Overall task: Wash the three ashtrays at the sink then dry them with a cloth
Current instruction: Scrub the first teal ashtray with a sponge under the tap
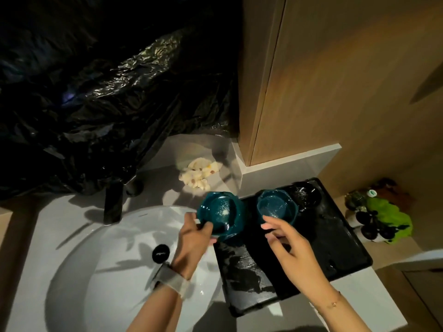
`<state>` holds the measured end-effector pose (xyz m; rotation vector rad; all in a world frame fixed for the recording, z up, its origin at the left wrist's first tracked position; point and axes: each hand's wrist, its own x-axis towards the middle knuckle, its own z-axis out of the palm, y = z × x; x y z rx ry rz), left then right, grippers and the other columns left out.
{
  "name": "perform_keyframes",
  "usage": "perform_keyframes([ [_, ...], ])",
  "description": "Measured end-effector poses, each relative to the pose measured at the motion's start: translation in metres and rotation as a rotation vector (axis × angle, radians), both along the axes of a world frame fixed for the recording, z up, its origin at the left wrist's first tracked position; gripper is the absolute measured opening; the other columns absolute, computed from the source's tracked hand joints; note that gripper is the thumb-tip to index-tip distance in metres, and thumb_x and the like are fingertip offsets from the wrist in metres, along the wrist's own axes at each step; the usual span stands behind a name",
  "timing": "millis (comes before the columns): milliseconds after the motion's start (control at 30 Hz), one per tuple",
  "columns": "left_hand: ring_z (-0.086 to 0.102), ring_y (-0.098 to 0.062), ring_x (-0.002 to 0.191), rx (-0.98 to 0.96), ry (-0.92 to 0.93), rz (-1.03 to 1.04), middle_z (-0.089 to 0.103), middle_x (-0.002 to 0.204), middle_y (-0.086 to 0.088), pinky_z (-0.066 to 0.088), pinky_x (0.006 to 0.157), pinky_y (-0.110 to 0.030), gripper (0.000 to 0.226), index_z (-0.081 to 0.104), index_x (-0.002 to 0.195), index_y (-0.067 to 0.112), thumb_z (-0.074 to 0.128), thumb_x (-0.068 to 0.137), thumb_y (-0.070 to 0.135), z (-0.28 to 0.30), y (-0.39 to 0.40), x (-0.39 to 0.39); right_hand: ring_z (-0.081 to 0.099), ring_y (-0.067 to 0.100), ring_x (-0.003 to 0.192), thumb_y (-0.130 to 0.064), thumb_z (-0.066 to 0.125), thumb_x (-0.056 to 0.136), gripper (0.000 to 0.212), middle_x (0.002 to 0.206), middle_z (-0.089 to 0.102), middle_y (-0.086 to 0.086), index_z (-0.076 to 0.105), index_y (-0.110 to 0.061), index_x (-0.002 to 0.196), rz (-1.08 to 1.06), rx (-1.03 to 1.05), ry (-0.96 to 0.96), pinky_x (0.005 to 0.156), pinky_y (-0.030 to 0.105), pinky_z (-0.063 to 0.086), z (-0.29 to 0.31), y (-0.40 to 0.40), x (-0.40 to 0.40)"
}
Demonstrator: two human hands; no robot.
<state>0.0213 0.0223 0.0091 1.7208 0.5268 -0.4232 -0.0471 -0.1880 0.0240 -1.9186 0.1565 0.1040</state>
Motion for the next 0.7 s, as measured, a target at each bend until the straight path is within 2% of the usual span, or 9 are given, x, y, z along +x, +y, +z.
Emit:
perform_keyframes([
  [100, 0.073, -0.031, 0.072, -0.392, 0.112, 0.143, 0.068, 0.099, -0.024, 0.062, 0.066, -0.035, 0.024, 0.047, 0.122, -0.003, 0.05, 0.099, 0.005, 0.003, 0.037, -0.01, 0.06, 0.006, 0.104, -0.005, 0.056, 0.093, 0.043, 0.11, 0.064, -0.018, 0.057, -0.032, 0.126, 0.053, -0.017, -0.026, 0.092, 0.013, 0.044, 0.009, 0.02, 0.018],
  [167, 0.071, -0.044, 0.087, -0.501, 0.124, 0.203, 0.065, 0.112, -0.028, 0.062, 0.073, -0.044, 0.033, 0.048, 0.128, -0.004, 0.047, 0.101, 0.014, -0.001, 0.062, -0.019, 0.06, 0.006, 0.102, -0.005, 0.057, 0.093, 0.044, 0.11, 0.063, -0.017, 0.057, -0.035, 0.124, 0.116, -0.026, -0.027, 0.09, 0.014, 0.045, 0.013, 0.042, 0.036],
  [267, 0.067, -0.049, 0.1, -0.616, 0.066, 0.257, 0.064, 0.12, -0.032, 0.062, 0.078, -0.043, 0.035, 0.046, 0.134, -0.001, 0.043, 0.101, 0.011, -0.011, 0.093, -0.034, 0.061, 0.005, 0.097, -0.006, 0.058, 0.09, 0.039, 0.109, 0.062, -0.015, 0.059, -0.036, 0.115, 0.203, -0.091, -0.009, 0.089, 0.019, 0.047, 0.008, 0.077, 0.076],
  [367, 0.068, -0.047, 0.101, -0.664, 0.059, 0.366, 0.066, 0.12, -0.029, 0.063, 0.074, -0.039, 0.038, 0.048, 0.137, 0.006, 0.041, 0.099, 0.001, -0.021, 0.121, -0.039, 0.058, 0.017, 0.108, -0.007, 0.06, 0.088, 0.037, 0.12, 0.058, 0.001, 0.059, -0.015, 0.123, 0.253, -0.253, 0.0, 0.099, 0.032, 0.046, -0.013, 0.105, 0.131],
  [433, 0.07, -0.046, 0.095, -0.656, 0.059, 0.405, 0.067, 0.115, -0.03, 0.063, 0.068, -0.04, 0.041, 0.054, 0.13, 0.012, 0.061, 0.091, 0.004, -0.024, 0.137, -0.037, 0.052, 0.023, 0.119, -0.012, 0.063, 0.086, 0.049, 0.129, 0.051, 0.005, 0.051, -0.014, 0.134, 0.269, -0.417, 0.012, 0.103, 0.032, 0.042, -0.03, 0.123, 0.166],
  [500, 0.073, -0.041, 0.084, -0.604, 0.06, 0.431, 0.073, 0.101, -0.025, 0.063, 0.062, -0.041, 0.072, 0.061, 0.116, 0.016, 0.095, 0.052, 0.017, -0.026, 0.15, -0.034, 0.044, 0.029, 0.122, -0.017, 0.065, 0.084, 0.064, 0.134, 0.046, 0.01, 0.041, -0.017, 0.143, 0.273, -0.579, -0.002, 0.102, 0.033, 0.039, -0.045, 0.141, 0.191],
  [533, 0.074, -0.038, 0.085, -0.547, 0.052, 0.415, 0.074, 0.103, -0.021, 0.062, 0.064, -0.042, 0.079, 0.061, 0.116, 0.018, 0.097, 0.046, 0.02, -0.028, 0.156, -0.034, 0.043, 0.032, 0.121, -0.02, 0.064, 0.083, 0.067, 0.134, 0.045, 0.012, 0.038, -0.016, 0.145, 0.29, -0.677, -0.02, 0.1, 0.034, 0.038, -0.052, 0.15, 0.199],
  [633, 0.07, -0.033, 0.105, -0.451, -0.005, 0.387, 0.067, 0.123, -0.014, 0.06, 0.073, -0.039, 0.042, 0.057, 0.128, 0.02, 0.07, 0.088, 0.014, -0.037, 0.171, -0.039, 0.046, 0.034, 0.114, -0.023, 0.064, 0.082, 0.057, 0.128, 0.049, 0.014, 0.049, -0.01, 0.135, 0.322, -0.845, -0.043, 0.094, 0.035, 0.036, -0.068, 0.165, 0.209],
  [700, 0.069, -0.029, 0.107, -0.44, -0.021, 0.371, 0.069, 0.122, -0.008, 0.06, 0.077, -0.04, 0.038, 0.059, 0.127, 0.024, 0.065, 0.09, 0.023, -0.041, 0.179, -0.044, 0.052, 0.034, 0.104, -0.02, 0.067, 0.079, 0.039, 0.114, 0.057, 0.014, 0.064, -0.006, 0.116, 0.308, -0.861, -0.09, 0.088, 0.032, 0.038, -0.074, 0.166, 0.206],
])
